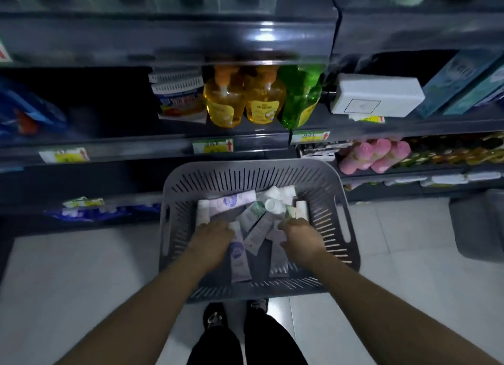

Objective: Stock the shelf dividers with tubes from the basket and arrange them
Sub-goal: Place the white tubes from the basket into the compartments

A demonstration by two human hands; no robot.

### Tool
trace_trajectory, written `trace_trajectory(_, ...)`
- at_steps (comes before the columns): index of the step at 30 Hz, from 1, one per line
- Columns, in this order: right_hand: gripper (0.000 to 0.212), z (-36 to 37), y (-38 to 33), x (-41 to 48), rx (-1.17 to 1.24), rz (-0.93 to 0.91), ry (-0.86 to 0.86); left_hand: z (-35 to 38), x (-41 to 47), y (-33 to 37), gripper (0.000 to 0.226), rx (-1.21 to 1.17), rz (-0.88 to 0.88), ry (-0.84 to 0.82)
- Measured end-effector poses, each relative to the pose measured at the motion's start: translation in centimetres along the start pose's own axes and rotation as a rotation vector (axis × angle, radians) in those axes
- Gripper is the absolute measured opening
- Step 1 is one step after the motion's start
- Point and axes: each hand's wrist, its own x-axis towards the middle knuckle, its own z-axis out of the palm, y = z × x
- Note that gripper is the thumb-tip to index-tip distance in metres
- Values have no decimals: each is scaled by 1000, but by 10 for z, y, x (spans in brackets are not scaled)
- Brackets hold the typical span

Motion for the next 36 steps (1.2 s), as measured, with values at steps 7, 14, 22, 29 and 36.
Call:
trace_trajectory(7, 44, 32, 22, 37, -438, -505, -119, 69, 51, 13, 46, 121, 197, -57)
trace_trajectory(14, 23, 50, 35, 67, -714, -759, -7, 77, 66, 11, 27, 204, 311, 57)
trace_trajectory(22, 15, 33, 29, 76, -707, -737, -203, 76, 58, -2, 36, 203, 250, -41)
trace_trajectory(29, 47, 10, 27, 54, 295, -108, -380, 8, 29, -18, 37, -427, -161, 96)
trace_trajectory(36, 19, -33, -30, 46, 1134, 60, -290, -48, -18, -39, 28, -1150, -439, 329)
